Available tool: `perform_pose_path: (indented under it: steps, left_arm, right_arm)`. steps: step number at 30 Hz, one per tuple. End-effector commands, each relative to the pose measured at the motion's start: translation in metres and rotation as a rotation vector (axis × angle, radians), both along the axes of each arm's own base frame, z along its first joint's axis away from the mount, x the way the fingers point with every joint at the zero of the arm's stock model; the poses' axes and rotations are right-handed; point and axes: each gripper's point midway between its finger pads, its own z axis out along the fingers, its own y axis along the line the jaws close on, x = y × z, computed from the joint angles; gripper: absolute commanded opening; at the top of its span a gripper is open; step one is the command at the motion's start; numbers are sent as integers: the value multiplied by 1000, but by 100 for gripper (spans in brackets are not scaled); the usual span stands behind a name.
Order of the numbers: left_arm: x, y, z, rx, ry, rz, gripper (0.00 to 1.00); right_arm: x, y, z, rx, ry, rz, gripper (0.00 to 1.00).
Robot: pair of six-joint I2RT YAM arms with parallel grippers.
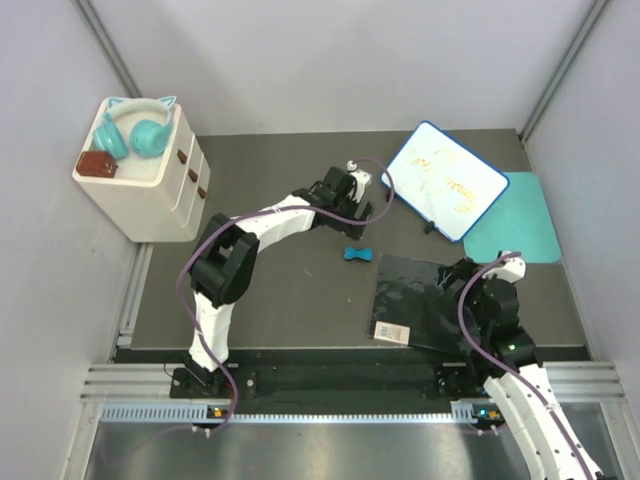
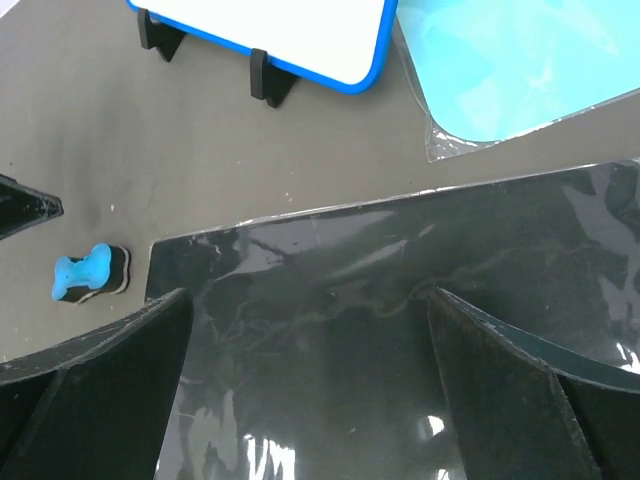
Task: Erase the whiteboard
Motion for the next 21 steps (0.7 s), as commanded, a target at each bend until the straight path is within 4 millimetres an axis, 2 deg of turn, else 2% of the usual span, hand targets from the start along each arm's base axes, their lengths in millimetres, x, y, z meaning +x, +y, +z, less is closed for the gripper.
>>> perform_pose_path:
  steps: [1, 2, 4, 6, 9, 10, 11, 12, 15, 21]
  left_arm:
    - [-11, -15, 36, -21, -112, -268, 99]
    - [-19, -21, 39, -43, -108, -344, 99]
    - [-29, -20, 43, -23, -147, -472, 99]
    - [-35, -24, 55, -45, -192, -549, 99]
    - [-52, -29, 53, -64, -217, -701, 99]
    - [-52, -30, 54, -50, -233, -739, 99]
    - [-56, -31, 51, -44, -222, -776, 99]
    - [-69, -29, 40, -55, -149, -825, 99]
    - [-84, -35, 37, -73, -179, -985, 98]
    - [-80, -35, 3, 58, -168, -1000, 97]
  right_arm:
    - [9, 9, 19, 10, -66, 41, 99]
    - [9, 10, 19, 12, -66, 43, 99]
    - [9, 10, 19, 7, -66, 48, 99]
    - [10, 10, 18, 5, -64, 50, 99]
    - [10, 11, 17, 5, -60, 53, 99]
    - [10, 11, 17, 5, -58, 51, 99]
    - [10, 10, 18, 4, -60, 50, 99]
    - [10, 10, 17, 3, -57, 51, 99]
    - [11, 11, 17, 3, -55, 51, 99]
    - [12, 11, 14, -2, -39, 51, 99]
